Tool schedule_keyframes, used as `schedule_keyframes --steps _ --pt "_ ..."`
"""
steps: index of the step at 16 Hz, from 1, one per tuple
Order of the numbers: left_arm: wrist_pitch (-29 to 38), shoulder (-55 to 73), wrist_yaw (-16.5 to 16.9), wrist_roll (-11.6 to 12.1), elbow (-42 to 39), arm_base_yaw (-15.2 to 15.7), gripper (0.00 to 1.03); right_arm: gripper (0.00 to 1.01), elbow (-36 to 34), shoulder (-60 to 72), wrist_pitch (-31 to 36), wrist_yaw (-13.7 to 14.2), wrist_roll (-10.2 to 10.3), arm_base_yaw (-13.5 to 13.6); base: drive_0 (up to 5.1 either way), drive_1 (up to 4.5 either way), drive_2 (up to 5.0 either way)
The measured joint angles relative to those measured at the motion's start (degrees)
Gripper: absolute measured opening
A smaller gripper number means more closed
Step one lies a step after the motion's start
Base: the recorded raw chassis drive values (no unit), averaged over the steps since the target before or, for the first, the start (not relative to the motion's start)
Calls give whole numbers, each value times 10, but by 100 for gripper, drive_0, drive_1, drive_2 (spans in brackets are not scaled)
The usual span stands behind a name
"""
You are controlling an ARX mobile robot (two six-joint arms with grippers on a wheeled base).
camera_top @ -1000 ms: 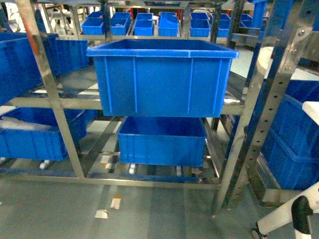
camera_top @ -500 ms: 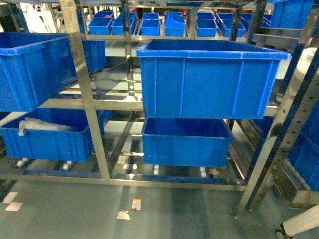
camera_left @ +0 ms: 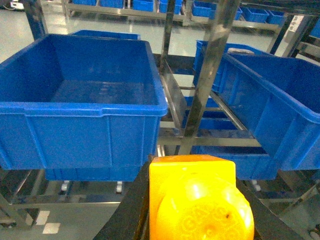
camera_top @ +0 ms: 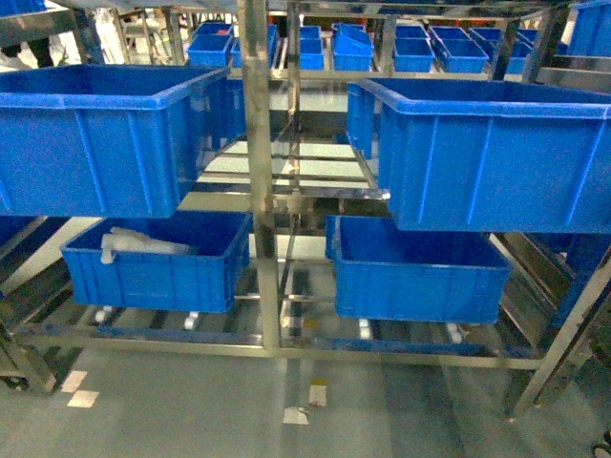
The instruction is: Sort and place red and yellow blocks in left bins
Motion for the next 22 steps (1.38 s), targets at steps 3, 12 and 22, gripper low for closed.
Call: schedule_keyframes --steps 3,12,22 --pt "-2 1 -5 0 0 7 27 29 0 -1 1 -5 -3 4 0 0 0" --pt "-2 -1 0 0 0 0 27 29 0 -3 0 1 -3 0 3 292 -285" --pt "-2 0 -1 0 0 0 27 29 0 -3 -1 0 -3 0 -2 430 -434"
